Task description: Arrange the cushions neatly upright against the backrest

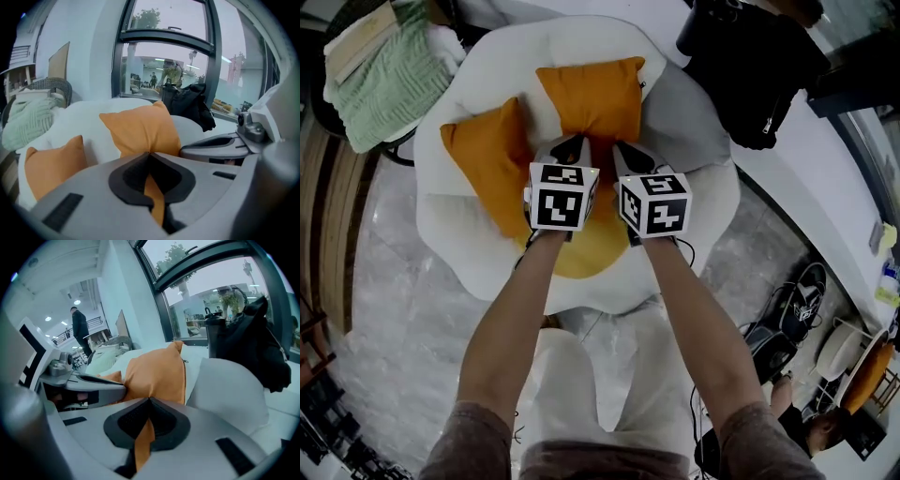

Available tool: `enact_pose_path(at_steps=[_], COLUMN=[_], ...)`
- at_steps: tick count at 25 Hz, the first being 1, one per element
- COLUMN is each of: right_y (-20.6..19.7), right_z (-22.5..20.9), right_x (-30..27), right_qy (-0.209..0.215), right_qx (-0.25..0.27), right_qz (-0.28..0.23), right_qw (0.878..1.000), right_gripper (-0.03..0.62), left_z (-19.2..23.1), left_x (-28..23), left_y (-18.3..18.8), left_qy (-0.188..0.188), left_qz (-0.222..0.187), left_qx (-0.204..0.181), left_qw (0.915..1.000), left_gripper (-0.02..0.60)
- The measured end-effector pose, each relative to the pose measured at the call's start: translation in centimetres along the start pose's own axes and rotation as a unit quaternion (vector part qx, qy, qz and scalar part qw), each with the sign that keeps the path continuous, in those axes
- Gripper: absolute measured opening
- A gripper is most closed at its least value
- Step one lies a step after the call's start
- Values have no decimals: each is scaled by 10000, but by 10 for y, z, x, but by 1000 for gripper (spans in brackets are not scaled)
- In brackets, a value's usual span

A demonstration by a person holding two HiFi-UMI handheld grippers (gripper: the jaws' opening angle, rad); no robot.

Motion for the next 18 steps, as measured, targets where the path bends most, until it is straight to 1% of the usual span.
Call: enact_pose_path(at_steps=[3,6,9,11,14,18], right_y=[-16,-26,-32,-34,-32,-22], right_z=[-2,-4,-9,-12,-11,-8], right_x=[-13,-17,-17,-19,-17,-3], right_qy=[-9,-22,-96,-149,-172,-249], right_qx=[26,30,-4,64,298,426], right_qz=[63,43,22,97,282,396], right_qw=[10000,10000,10000,9998,9990,9980], right_gripper=[23,23,23,25,25,25], left_z=[5,6,1,-1,-2,6], left_x=[-14,-18,-20,-21,-19,-5], left_y=[-14,-26,-29,-31,-30,-24], left_qy=[-51,-92,-144,-164,-185,-133], left_qz=[126,138,83,57,84,155], left_qx=[122,313,308,344,358,484], left_qw=[9998,9994,9994,9993,9992,9986], left_gripper=[9,9,9,12,28,34])
Point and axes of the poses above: the fingertips, and each gripper's own axes: x backward along the fingers, z to its left, y out of its top, the point moved 4 cm from there along x, backward along the fingers, and after that the axes turned 8 degrees about y, right-handed, at the moved point
